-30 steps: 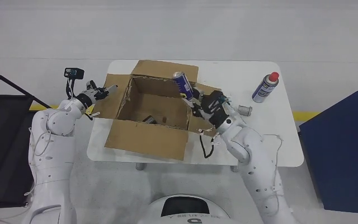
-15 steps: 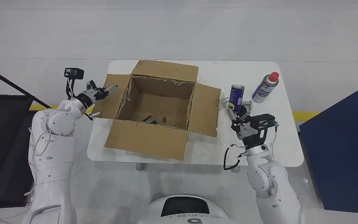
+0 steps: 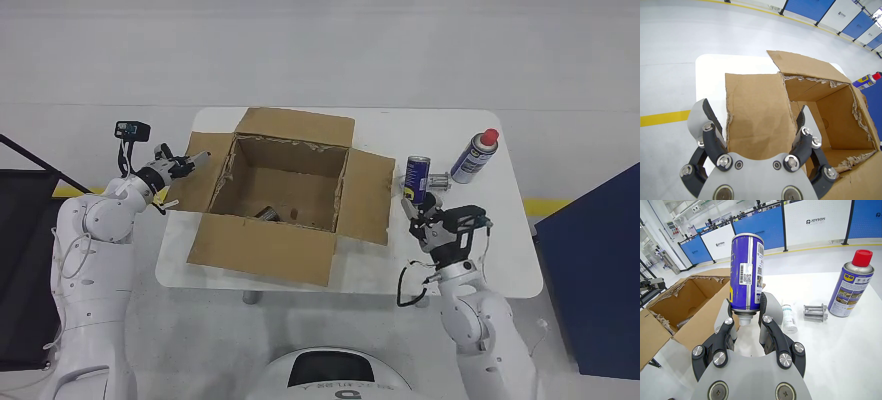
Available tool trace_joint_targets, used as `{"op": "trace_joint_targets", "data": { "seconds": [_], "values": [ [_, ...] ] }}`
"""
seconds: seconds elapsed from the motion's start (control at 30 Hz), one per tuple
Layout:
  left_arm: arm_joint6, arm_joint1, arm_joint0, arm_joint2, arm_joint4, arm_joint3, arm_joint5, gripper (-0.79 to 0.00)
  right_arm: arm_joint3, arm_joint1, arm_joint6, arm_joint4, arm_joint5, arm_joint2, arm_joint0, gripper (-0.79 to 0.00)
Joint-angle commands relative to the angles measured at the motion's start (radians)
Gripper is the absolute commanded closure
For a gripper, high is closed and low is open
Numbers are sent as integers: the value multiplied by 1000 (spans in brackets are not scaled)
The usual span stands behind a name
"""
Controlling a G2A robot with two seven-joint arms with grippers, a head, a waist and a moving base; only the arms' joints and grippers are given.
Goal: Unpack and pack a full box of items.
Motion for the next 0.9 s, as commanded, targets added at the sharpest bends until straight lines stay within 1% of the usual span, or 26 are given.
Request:
{"op": "trace_joint_targets", "data": {
  "seconds": [0.0,0.1,0.2,0.27,0.4,0.47,0.57,0.67,0.87],
  "values": [
    [0,0,0,0,0,0,0,-785,8,3,42,14,0,23,-4,0],
    [0,0,0,0,0,0,0,-785,0,10,115,31,42,94,-37,0],
    [0,0,0,0,0,0,0,-785,-10,14,142,81,66,172,-88,0],
    [0,0,0,0,0,0,0,-785,-12,16,171,111,103,219,-115,0],
    [0,0,0,0,0,0,0,-785,4,19,277,145,177,272,-110,0],
    [0,0,0,0,0,0,0,-785,19,21,341,125,224,274,-82,0],
    [0,0,0,0,0,0,0,-785,39,24,421,98,250,262,-42,0],
    [0,0,0,0,0,0,0,-785,57,25,475,67,279,235,-4,0],
    [0,0,0,0,0,0,0,-785,96,25,534,14,341,188,64,0]
  ]
}}
